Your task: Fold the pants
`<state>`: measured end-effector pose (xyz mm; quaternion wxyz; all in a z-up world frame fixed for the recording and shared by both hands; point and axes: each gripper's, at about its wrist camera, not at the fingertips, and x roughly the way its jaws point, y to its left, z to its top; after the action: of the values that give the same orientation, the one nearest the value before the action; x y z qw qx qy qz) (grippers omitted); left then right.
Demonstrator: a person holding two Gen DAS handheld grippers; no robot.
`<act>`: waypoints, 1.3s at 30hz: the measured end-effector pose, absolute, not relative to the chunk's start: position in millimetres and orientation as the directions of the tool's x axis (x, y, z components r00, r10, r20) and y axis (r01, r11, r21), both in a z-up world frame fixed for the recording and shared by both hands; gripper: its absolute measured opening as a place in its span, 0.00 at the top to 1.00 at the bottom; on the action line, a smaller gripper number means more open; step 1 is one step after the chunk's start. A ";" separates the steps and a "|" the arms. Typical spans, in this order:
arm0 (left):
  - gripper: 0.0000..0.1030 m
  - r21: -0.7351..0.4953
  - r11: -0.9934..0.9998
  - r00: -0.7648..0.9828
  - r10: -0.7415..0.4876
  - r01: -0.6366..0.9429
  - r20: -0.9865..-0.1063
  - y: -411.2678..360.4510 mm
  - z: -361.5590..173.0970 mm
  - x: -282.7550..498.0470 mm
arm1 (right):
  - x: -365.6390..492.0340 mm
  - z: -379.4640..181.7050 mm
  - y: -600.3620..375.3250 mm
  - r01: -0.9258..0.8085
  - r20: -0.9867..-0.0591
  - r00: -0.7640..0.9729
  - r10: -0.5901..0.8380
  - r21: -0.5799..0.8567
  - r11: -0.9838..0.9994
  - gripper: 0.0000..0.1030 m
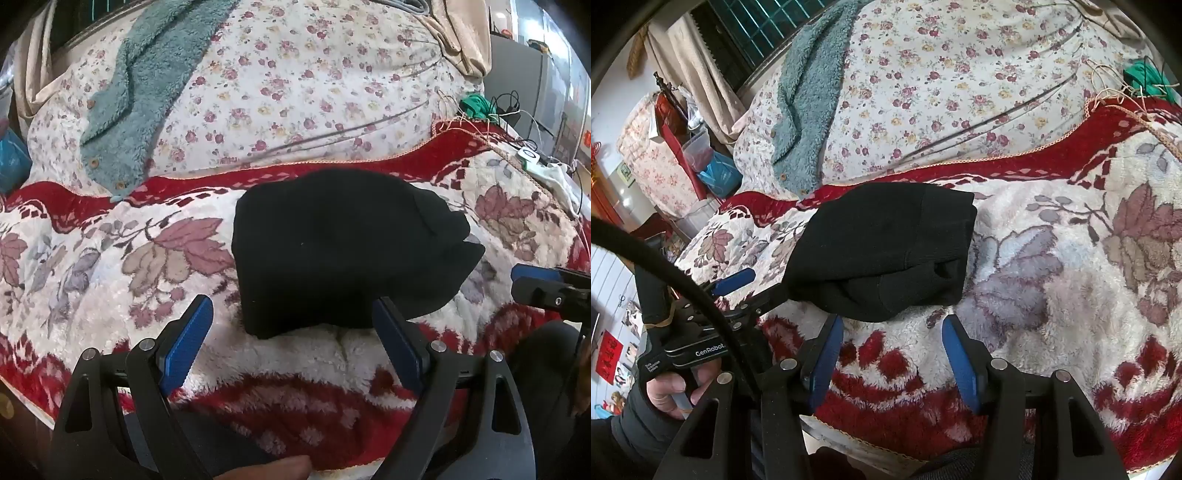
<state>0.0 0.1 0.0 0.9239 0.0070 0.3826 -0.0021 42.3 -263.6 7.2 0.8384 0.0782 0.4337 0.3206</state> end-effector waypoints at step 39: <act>0.10 -0.257 0.958 0.715 -0.269 0.128 -0.645 51.8 10.6 -5.4 | 108.0 -33.9 -312.8 -0.065 -0.411 0.361 0.837 0.884 0.462 0.35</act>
<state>-5.4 51.8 10.6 0.9209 -0.0972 0.3618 -0.1077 108.0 -312.8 -33.9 0.7149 0.4115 0.4690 0.3157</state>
